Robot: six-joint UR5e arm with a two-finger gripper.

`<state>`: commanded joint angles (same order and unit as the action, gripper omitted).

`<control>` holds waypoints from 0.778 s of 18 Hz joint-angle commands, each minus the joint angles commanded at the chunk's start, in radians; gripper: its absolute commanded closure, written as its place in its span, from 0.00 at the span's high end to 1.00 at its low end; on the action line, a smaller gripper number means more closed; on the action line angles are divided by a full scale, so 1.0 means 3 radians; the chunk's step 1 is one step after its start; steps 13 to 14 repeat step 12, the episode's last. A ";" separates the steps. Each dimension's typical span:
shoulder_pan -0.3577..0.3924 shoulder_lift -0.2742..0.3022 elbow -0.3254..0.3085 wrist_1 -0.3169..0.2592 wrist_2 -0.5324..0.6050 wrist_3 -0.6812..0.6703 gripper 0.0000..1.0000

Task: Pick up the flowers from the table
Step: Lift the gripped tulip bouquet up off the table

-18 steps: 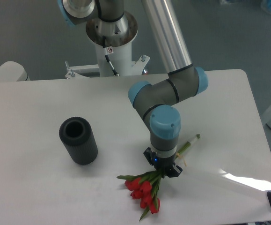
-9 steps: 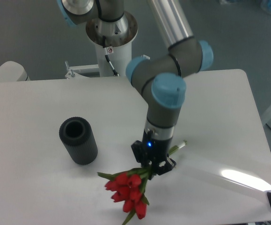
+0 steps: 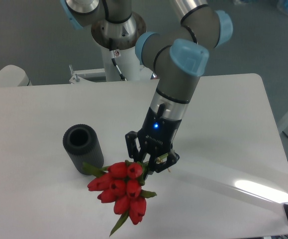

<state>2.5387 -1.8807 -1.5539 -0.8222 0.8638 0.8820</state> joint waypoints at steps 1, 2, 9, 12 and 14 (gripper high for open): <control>0.0000 0.0010 0.0000 0.0000 -0.0031 0.0000 0.25; 0.0010 0.0046 -0.0030 0.0000 -0.0051 0.0000 0.25; 0.0062 0.0118 -0.0092 0.0010 -0.0174 0.0000 0.25; 0.0051 0.0118 -0.0092 0.0010 -0.0174 0.0000 0.25; 0.0051 0.0118 -0.0092 0.0010 -0.0174 0.0000 0.25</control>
